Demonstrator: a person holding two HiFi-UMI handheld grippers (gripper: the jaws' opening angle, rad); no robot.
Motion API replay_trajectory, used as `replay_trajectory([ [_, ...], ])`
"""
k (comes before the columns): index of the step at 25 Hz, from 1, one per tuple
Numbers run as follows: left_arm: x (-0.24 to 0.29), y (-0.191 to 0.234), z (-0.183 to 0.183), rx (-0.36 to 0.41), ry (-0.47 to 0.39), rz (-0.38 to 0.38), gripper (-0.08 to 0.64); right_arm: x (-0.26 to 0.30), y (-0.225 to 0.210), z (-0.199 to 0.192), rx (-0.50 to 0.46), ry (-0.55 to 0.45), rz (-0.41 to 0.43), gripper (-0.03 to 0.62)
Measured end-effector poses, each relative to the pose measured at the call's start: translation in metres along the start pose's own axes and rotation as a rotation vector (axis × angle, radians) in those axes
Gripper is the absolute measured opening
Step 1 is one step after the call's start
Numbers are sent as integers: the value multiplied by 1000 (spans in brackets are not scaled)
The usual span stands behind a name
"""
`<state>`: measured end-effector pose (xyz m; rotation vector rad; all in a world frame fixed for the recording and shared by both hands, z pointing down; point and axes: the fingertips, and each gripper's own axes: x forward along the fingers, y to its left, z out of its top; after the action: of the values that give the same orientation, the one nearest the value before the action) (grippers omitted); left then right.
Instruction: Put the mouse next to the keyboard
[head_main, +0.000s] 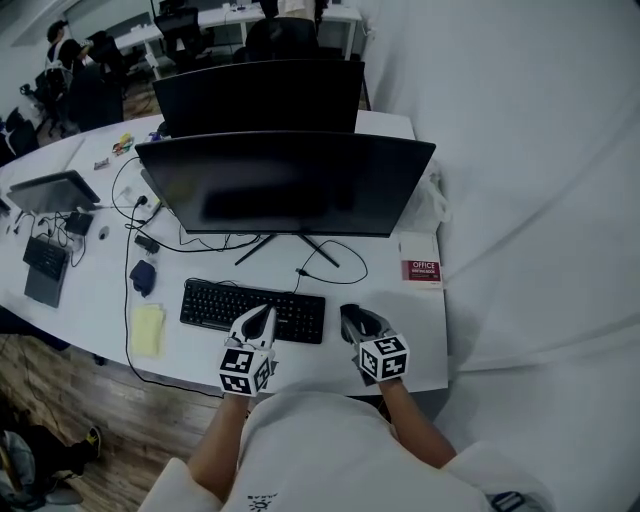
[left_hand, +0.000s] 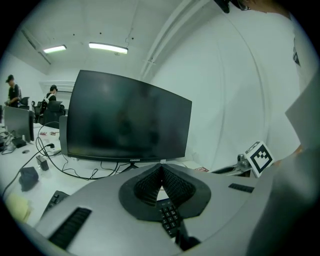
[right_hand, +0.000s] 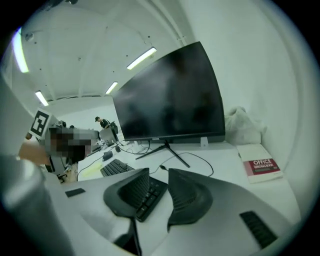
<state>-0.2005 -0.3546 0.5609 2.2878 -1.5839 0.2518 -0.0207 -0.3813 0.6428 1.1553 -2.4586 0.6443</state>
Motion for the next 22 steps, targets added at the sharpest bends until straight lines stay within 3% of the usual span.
replay_trajectory([
  [3,-6,0,11,3,-31,4,6,-14,11,26,-12,-62,41,78],
  [7,-13,-5,24,3,-64,-3,6,-33,21,56,-23,-135,81,40],
  [15,-18,-10,39,-15,-105,0,5,-70,28,105,-39,-260,96,18],
  [22,-20,-12,39,-10,-102,1,5,-76,34,114,-51,-281,115,18],
])
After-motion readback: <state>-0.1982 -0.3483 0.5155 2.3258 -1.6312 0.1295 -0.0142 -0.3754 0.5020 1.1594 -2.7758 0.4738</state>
